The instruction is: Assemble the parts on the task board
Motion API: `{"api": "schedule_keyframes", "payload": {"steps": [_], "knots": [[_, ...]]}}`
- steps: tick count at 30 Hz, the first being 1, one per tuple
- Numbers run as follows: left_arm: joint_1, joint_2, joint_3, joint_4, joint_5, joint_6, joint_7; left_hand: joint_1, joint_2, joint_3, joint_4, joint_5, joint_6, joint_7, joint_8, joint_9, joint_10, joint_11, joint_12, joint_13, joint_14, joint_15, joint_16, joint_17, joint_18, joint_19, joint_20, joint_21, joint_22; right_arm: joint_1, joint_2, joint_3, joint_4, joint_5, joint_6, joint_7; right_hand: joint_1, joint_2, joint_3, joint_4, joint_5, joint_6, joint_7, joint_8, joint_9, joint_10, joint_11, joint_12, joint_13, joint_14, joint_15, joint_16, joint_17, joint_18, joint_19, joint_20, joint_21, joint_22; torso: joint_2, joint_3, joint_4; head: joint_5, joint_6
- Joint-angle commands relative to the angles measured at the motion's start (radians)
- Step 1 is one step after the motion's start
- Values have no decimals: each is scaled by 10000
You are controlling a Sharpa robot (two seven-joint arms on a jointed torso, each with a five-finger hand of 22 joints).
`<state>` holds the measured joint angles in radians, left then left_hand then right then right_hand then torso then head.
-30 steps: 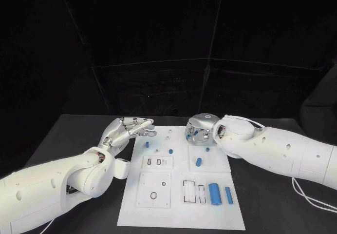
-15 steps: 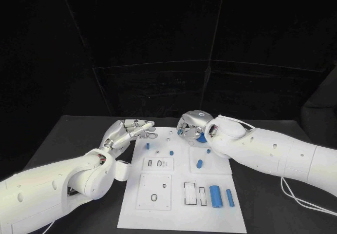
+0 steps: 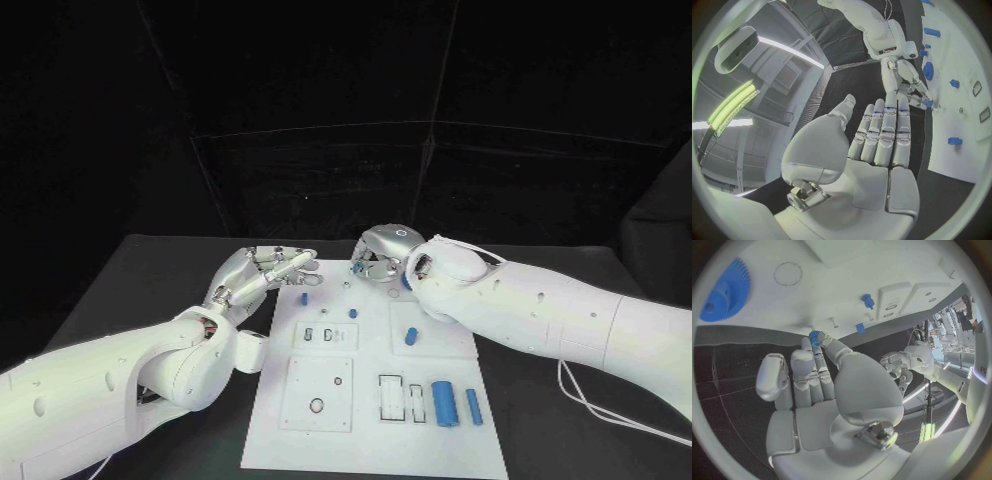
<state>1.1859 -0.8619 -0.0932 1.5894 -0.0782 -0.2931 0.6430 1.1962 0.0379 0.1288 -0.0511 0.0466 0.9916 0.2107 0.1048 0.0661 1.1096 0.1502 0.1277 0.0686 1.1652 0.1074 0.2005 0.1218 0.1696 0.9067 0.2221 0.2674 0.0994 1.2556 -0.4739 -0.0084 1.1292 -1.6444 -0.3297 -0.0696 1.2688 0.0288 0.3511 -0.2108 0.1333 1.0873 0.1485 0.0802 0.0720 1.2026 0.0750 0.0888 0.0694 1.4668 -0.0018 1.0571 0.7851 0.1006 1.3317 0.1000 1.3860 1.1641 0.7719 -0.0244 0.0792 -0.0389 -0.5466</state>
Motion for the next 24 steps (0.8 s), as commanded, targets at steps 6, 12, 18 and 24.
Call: {"api": "schedule_keyframes", "payload": {"steps": [6, 12, 18, 24], "knots": [[17, 9, 5, 5, 65, 150, -13, -46, 49, -67, -4, 28, -21, 61, -56, -7, -19, 55, -35, -8, 38, 8, -64, 13, 147, 54, 35, -59, -16, 27, 217, 11, -254, -122, -85, -64, 7, -76, 37, 15, -30, 26, 24, -27, 1, 12, 51, -40, -6, 82, -40, 66, 17, -195, 77, 18, 42, 17, 28, -1, 19, 13, -8], [21, 25, 5, 15, 91, 177, -37, -33, 59, -68, -14, 27, -23, 62, -63, -6, -20, 56, -44, -7, 38, 10, -73, 15, 148, 56, 37, -65, -22, 27, 390, 11, -454, -225, -11, -125, -11, -91, 67, 55, -35, 13, 28, -39, -2, -4, 58, -58, -9, 71, -34, 92, 25, -196, 72, 24, 54, 30, 53, 4, 22, 25, 12], [23, 43, 5, -3, 96, 185, -67, -33, 59, -68, -14, 27, -23, 62, -63, -6, -20, 56, -44, -7, 38, 10, -73, 15, 148, 56, 37, -65, -22, 27, 515, 11, -644, -263, 81, -134, -49, -136, 82, 105, -61, -5, 34, -53, -5, -24, 68, -78, -11, 55, -26, 112, 23, -197, 68, 33, 69, 47, 48, 0, 26, 24, -2], [23, 70, 5, -31, 98, 204, -120, -26, 67, -67, -19, 28, -27, 64, -68, -6, -22, 57, -51, -6, 36, 11, -79, 15, 148, 57, 39, -69, -26, 27, 651, 10, -811, -275, 127, -156, -84, -235, 140, 194, -100, -95, 65, -105, -21, -120, 97, -143, -22, 4, 2, 109, -46, -191, 24, 57, 75, 34, 50, 6, 22, 54, -23]]}}
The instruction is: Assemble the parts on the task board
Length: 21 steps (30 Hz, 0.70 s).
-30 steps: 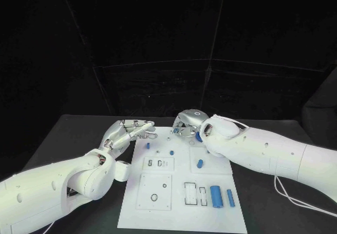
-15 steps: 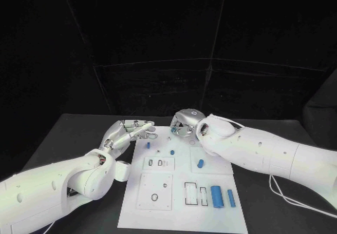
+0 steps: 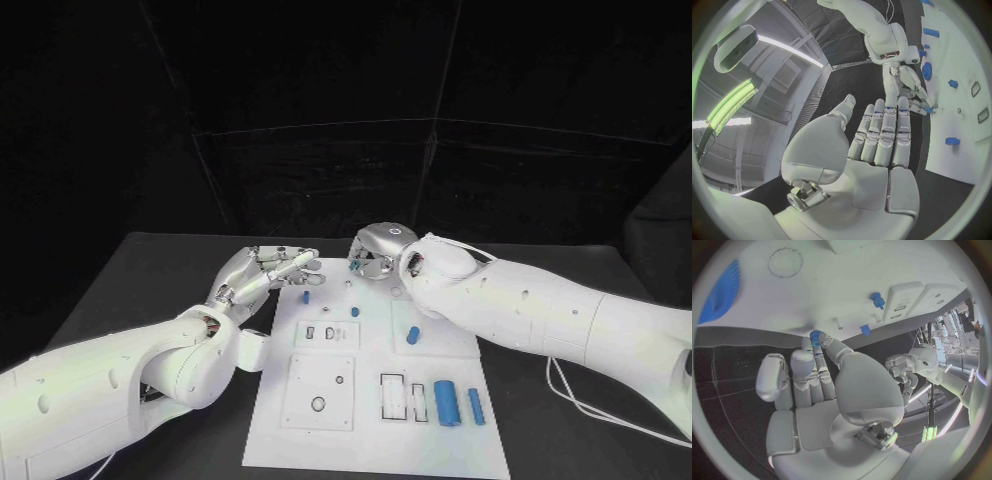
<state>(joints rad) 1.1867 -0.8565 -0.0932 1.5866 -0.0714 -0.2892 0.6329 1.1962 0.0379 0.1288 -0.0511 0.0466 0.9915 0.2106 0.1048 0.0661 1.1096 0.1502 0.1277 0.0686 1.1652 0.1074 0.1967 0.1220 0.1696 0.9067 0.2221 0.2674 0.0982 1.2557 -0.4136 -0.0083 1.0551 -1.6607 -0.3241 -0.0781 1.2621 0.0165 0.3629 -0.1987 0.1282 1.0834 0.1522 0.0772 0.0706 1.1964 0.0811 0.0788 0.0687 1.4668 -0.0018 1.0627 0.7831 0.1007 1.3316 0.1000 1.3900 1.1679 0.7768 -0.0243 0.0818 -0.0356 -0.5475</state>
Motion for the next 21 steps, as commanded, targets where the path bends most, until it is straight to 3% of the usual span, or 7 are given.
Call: {"api": "schedule_keyframes", "payload": {"steps": [1, 7, 9, 13, 18, 21], "knots": [[15, 19, 5, -6, 30, 166, -30, -26, 67, -67, -19, 28, -26, 64, -68, -6, -22, 57, -51, -6, 37, 11, -41, 14, 149, 57, 38, -69, -13, 26, 62, 10, -86, -112, 74, -82, -20, -121, 28, 82, -50, -66, 31, -80, -9, -69, 41, -49, -16, 1, 5, 60, -21, -194, 25, 60, 38, 3, -2, 3, -6, 31, -23], [16, 22, 5, -19, 30, 185, -102, -18, 74, -66, -25, 28, -30, 66, -72, -6, -25, 59, -57, -6, 35, 12, -47, 15, 149, 57, 40, -73, -17, 26, 117, 9, -194, -47, 17, -32, -115, -340, 90, 252, -81, -379, 178, -158, -49, -463, 172, -171, -51, -175, 121, -223, -501, -135, -222, 138, -94, -299, 3, -5, -11, 28, -35], [16, 19, 5, -24, 31, 187, -125, -15, 68, -76, -32, 27, -42, 72, -83, -7, -33, 64, -69, -7, 27, 16, -59, 15, 148, 55, 42, -80, -24, 26, 114, 9, -214, 33, -31, 49, -151, -605, 33, 363, -128, -957, 302, -165, -74, -1225, 346, -162, -65, -538, 255, -1061, -1644, 49, -863, 270, -569, -1229, 4, -5, -15, 39, -33], [18, 9, 5, -34, 31, 201, -156, -17, 62, -95, -41, 27, -61, 85, -102, -9, -53, 76, -92, -8, 15, 25, -80, 15, 146, 52, 48, -94, -36, 27, 35, 9, -159, 146, -244, 185, -94, -799, -238, 556, -115, -1346, 314, -147, -47, -1797, 410, -93, -48, -671, 302, -1587, -2335, 167, -1237, 348, -916, -1817, 4, -1, -23, 32, -14], [20, -17, 5, -38, 31, 219, -168, -17, 61, -98, -42, 27, -64, 87, -105, -9, -57, 78, -96, -8, 13, 26, -84, 15, 146, 51, 49, -96, -38, 26, -348, 9, 244, 332, -600, 252, -26, -868, -398, 649, -98, -1499, 318, -157, -48, -1910, 413, -25, -41, -674, 305, -1725, -2513, 184, -1282, 355, -997, -1928, -10, 8, -36, 13, -5], [22, -45, 5, -36, 31, 231, -166, -16, 60, -106, -47, 27, -72, 92, -112, -9, -66, 83, -107, -9, 7, 30, -93, 15, 146, 49, 52, -102, -43, 28, -870, 8, 766, 624, -821, 243, 17, -858, -479, 736, -75, -1589, 329, -150, -44, -1783, 401, 114, -17, -582, 295, -1578, -2319, 153, -1165, 350, -932, -1781, -14, 14, -48, 2, 8]]}}
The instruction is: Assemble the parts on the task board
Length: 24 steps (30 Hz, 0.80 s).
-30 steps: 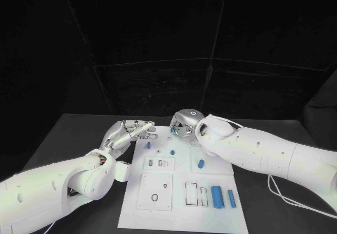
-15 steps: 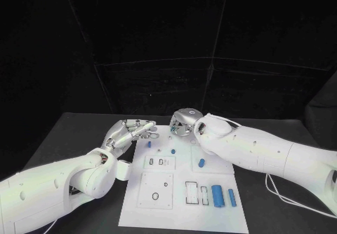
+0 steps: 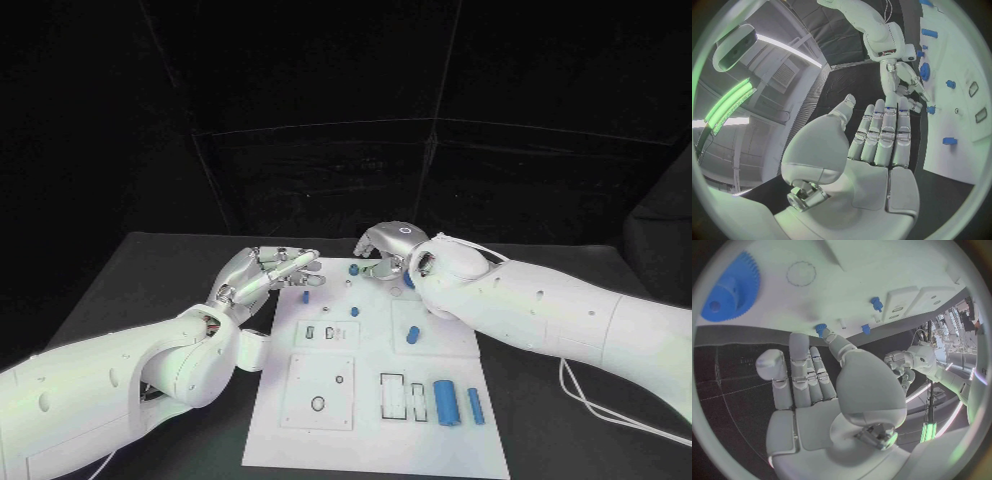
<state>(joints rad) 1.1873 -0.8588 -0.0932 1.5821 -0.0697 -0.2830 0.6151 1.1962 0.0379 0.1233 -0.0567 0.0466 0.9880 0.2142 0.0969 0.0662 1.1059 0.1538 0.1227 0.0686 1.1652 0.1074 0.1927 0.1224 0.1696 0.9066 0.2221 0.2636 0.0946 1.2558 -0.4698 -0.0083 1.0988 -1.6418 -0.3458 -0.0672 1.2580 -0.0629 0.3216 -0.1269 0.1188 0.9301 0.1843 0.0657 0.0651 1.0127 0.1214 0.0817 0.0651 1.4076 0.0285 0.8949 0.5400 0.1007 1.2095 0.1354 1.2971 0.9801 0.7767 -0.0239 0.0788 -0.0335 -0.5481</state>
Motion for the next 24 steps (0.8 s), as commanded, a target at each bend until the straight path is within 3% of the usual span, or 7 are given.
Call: {"api": "schedule_keyframes", "payload": {"steps": [1, 6, 11, 12, 15, 18, 24], "knots": [[17, -27, 5, 7, 17, 175, 15, -16, 60, -51, 9, 27, -36, 56, -34, -9, -29, 47, -57, -9, 7, 30, -53, 11, 146, 49, 52, -64, -7, 30, -539, 7, 550, 558, -656, 110, 68, -55, -88, 52, 34, -20, 26, -11, 23, 151, -4, 157, 31, 48, -10, 166, 191, 141, 104, -6, 28, 157, -22, 17, -36, -21, 23], [17, -34, 4, 9, 44, 207, 16, -15, 62, -52, 7, 27, -37, 57, -36, -9, -31, 48, -60, -9, 6, 31, -56, 11, 146, 48, 53, -66, -9, 35, -1558, 2, 1501, 1157, -543, -221, 43, -3, -108, 312, 116, 412, -46, 157, 97, 1562, -236, 942, 278, 385, -158, 982, 1200, -38, 746, -96, 533, 1124, -57, 41, -123, -107, 67], [17, -37, 3, 13, 55, 219, 18, -15, 62, -52, 7, 27, -37, 57, -36, -9, -31, 48, -60, -9, 6, 31, -56, 11, 146, 48, 53, -66, -9, 38, -2491, -4, 2227, 1935, 323, -823, -196, -283, -407, 766, 106, 360, -359, 127, 70, 3173, -647, 2072, 990, 716, -487, 2132, 2725, -225, 1363, -399, 1041, 2085, -81, 81, -179, -208, 77], [16, -38, 3, 14, 56, 221, 17, -15, 62, -52, 7, 27, -37, 57, -36, -9, -31, 48, -60, -9, 6, 31, -56, 11, 146, 48, 53, -66, -9, 38, -2636, -5, 2302, 2056, 551, -948, -247, -354, -509, 889, 165, 292, -393, 104, 60, 3301, -683, 2309, 1193, 774, -526, 2399, 3092, -262, 1471, -449, 1133, 2262, -74, 66, -165, -252, 94], [16, -35, 2, 13, 58, 229, 10, -6, 68, -52, 0, 27, -37, 58, -38, -8, -36, 50, -67, -9, 3, 33, -63, 12, 145, 47, 55, -71, -14, 40, -2908, -6, 2396, 2256, 1011, -1230, -262, -534, -930, 1305, 646, 56, -415, 71, 49, 3275, -721, 3216, 2087, 871, -565, 3148, 4113, -357, 1738, -530, 1377, 2735, -68, 85, -184, -302, 102], [15, -21, 1, 6, 59, 246, 1, -6, 68, -52, 0, 27, -37, 58, -38, -8, -36, 50, -67, -9, 3, 33, -63, 12, 145, 47, 55, -71, -14, 40, -3008, -7, 2348, 2366, 1248, -1447, 288, -486, -1680, 2079, 758, -205, -390, 194, 89, 2136, -616, 5249, 4347, 859, -569, 3999, 5240, -437, 1894, -428, 1580, 3109, -62, 81, -166, -366, 110], [11, 44, -6, -24, 61, 321, -17, 8, 75, -56, -14, 27, -46, 64, -49, -7, -52, 57, -86, -11, -8, 40, -82, 11, 145, 42, 60, -83, -24, 40, -2897, -9, 2127, 2478, 1493, -1722, 611, -446, -2056, 2569, 680, -415, -287, 236, 72, 1875, -598, 6282, 5584, 857, -443, 4219, 5605, -446, 1948, -399, 1647, 3262, -47, 77, -128, -395, 91]]}}
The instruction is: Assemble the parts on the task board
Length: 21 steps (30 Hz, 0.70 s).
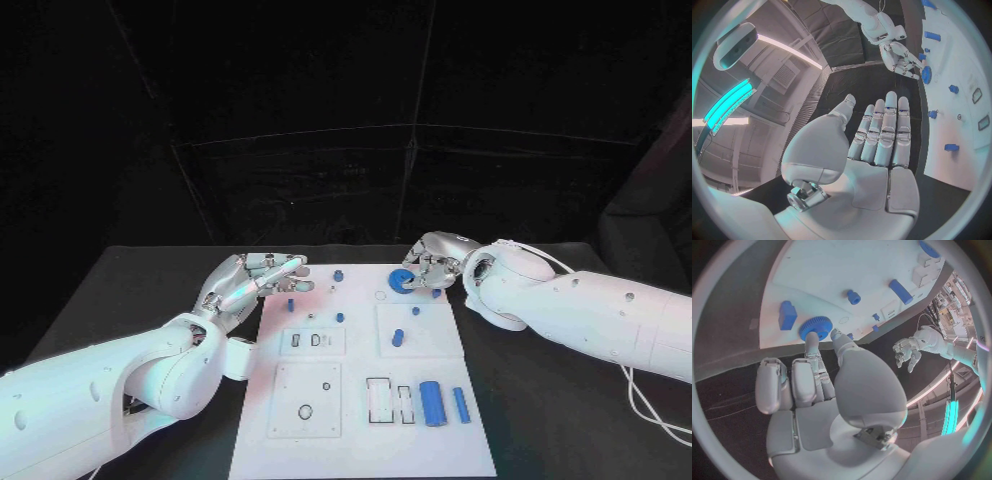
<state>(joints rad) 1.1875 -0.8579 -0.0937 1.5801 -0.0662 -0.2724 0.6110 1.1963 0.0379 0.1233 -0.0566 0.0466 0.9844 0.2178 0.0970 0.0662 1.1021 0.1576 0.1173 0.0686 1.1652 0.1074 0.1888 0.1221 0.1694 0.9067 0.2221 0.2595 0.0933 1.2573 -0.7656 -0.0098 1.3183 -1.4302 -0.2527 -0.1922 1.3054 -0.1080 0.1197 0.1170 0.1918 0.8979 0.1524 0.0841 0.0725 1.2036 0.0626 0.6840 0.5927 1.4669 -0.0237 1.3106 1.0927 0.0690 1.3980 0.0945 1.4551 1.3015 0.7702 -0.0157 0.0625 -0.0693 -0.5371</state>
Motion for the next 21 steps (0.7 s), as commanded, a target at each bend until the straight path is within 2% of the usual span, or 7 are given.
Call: {"api": "schedule_keyframes", "payload": {"steps": [1, 6, 8, 17, 21], "knots": [[9, 42, -4, -10, 26, 222, 23, 8, 75, -57, -15, 27, -10, 28, -50, -7, -14, 19, -32, -11, -8, 40, -43, 13, 147, 42, 60, -42, -11, 24, 93, 5, -103, 371, 595, -500, 182, 0, -78, 170, -56, -139, 37, 43, -9, 0, 3, 435, 507, 273, 88, 100, 141, -135, 83, 12, 82, 85, 14, -9, 33, -33, -29], [7, 63, -22, -48, 27, 244, 20, 17, 83, -57, -22, 28, -15, 31, -55, -7, -21, 22, -41, -11, -14, 43, -52, 13, 147, 39, 62, -48, -16, 23, 288, 4, -305, 388, 758, -630, 482, 24, -314, 437, -38, -306, 84, 68, -14, 268, 49, 1707, 1964, 311, 135, 315, 495, -173, 193, 56, 173, 288, 15, -5, 33, -13, -68], [6, 66, -30, -58, 27, 249, 20, 17, 83, -57, -22, 28, -15, 31, -55, -7, -21, 22, -41, -11, -14, 43, -52, 13, 147, 39, 62, -48, -16, 23, 365, 4, -372, 369, 791, -653, 568, 48, -382, 520, -34, -326, 92, 97, -10, 418, 57, 2205, 2516, 332, 144, 408, 653, -187, 234, 68, 206, 362, 13, -17, 27, -9, -75], [5, 66, -48, -81, 27, 264, 18, 17, 83, -57, -22, 28, -15, 31, -55, -7, -21, 22, -41, -11, -14, 43, -52, 13, 147, 39, 62, -48, -16, 22, 511, 4, -475, 290, 571, -679, 702, 130, -498, 677, 18, -322, 96, 177, 0, 666, 67, 3026, 3431, 379, 158, 603, 982, -226, 351, 83, 294, 561, 12, -18, 21, 24, -93], [5, 44, -53, -82, 49, 270, 16, 17, 83, -57, -22, 28, -15, 31, -55, -7, -21, 22, -41, -11, -14, 43, -52, 13, 147, 39, 62, -48, -16, 22, 520, 4, -497, 185, 474, -720, 817, 224, -586, 720, 132, -178, 75, 316, 26, 1512, 60, 4800, 5305, 572, 161, 1221, 2067, -366, 775, 89, 577, 1223, 13, -19, 17, 24, -100]]}}
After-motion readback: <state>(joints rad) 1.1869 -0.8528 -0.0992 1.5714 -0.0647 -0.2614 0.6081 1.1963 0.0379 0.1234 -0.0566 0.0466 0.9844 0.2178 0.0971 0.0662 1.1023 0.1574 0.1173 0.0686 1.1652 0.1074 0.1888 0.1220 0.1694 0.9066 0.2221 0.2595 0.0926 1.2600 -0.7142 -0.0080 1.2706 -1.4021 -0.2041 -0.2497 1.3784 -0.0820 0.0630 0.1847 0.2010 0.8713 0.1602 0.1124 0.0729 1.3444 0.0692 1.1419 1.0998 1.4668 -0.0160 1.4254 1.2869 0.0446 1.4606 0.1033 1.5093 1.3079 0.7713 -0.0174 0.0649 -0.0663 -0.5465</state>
